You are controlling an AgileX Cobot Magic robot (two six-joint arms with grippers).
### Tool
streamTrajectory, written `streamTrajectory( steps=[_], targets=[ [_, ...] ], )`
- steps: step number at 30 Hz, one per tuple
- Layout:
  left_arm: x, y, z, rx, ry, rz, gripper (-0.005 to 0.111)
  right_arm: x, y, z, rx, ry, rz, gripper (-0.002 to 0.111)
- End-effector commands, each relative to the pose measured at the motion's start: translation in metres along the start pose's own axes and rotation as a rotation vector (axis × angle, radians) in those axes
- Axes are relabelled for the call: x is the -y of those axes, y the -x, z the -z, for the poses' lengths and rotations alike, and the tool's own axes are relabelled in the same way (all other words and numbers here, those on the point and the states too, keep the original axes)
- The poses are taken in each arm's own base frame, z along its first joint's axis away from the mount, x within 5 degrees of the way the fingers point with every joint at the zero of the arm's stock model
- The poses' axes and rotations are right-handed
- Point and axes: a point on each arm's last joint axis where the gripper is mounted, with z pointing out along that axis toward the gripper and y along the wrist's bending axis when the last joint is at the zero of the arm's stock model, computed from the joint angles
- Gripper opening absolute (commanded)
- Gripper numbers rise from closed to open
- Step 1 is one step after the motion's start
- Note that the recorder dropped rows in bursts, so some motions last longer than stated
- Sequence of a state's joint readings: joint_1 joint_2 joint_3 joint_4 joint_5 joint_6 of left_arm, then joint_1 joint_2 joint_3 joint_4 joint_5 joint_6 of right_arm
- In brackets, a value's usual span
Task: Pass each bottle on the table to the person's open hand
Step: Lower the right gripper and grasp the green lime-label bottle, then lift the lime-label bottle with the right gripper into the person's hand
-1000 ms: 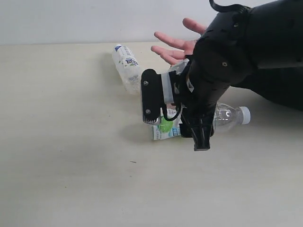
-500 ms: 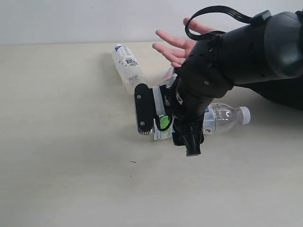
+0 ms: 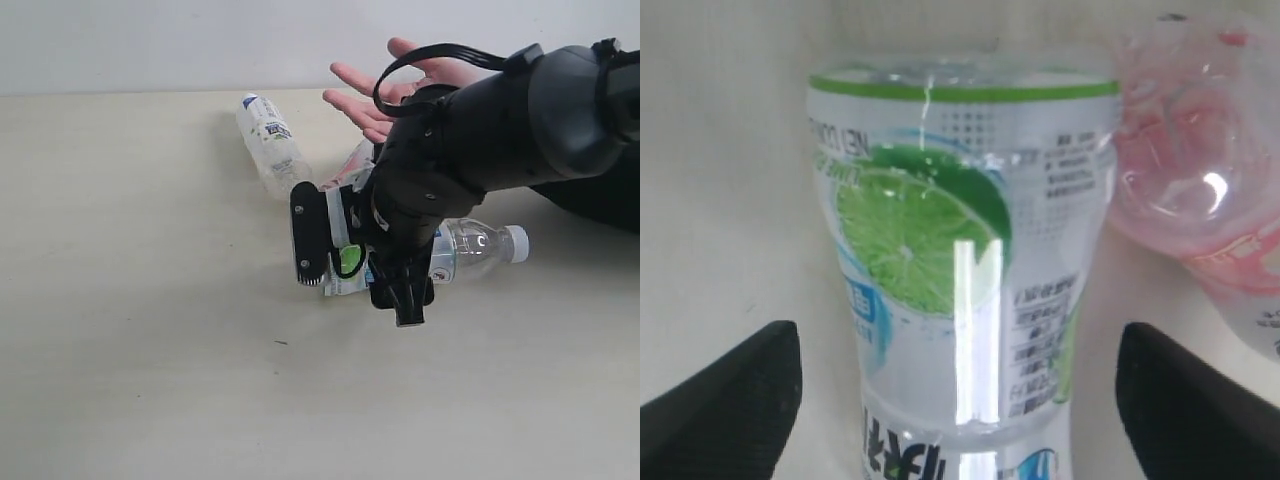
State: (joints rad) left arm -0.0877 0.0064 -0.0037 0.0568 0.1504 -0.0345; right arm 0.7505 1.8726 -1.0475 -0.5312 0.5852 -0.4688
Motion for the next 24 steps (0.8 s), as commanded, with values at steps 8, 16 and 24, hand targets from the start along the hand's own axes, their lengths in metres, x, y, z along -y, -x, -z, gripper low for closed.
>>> streamTrajectory(
  steps=[8, 16, 24],
  targets=[
    [0.0004, 0.0, 0.0003, 0.013, -0.006, 0.006, 0.0, -0.0017, 0.0051, -0.0147, 0.008, -0.001, 0.011, 0.081],
    [0.0004, 0.0, 0.0003, 0.013, -0.006, 0.006, 0.0, -0.0011, 0.0068, -0.0147, 0.026, -0.007, 0.006, 0.075],
    [0.0004, 0.0, 0.0003, 0.013, -0.006, 0.006, 0.0, -0.0014, 0.0066, -0.0147, 0.025, -0.004, -0.053, 0.049]
  ],
)
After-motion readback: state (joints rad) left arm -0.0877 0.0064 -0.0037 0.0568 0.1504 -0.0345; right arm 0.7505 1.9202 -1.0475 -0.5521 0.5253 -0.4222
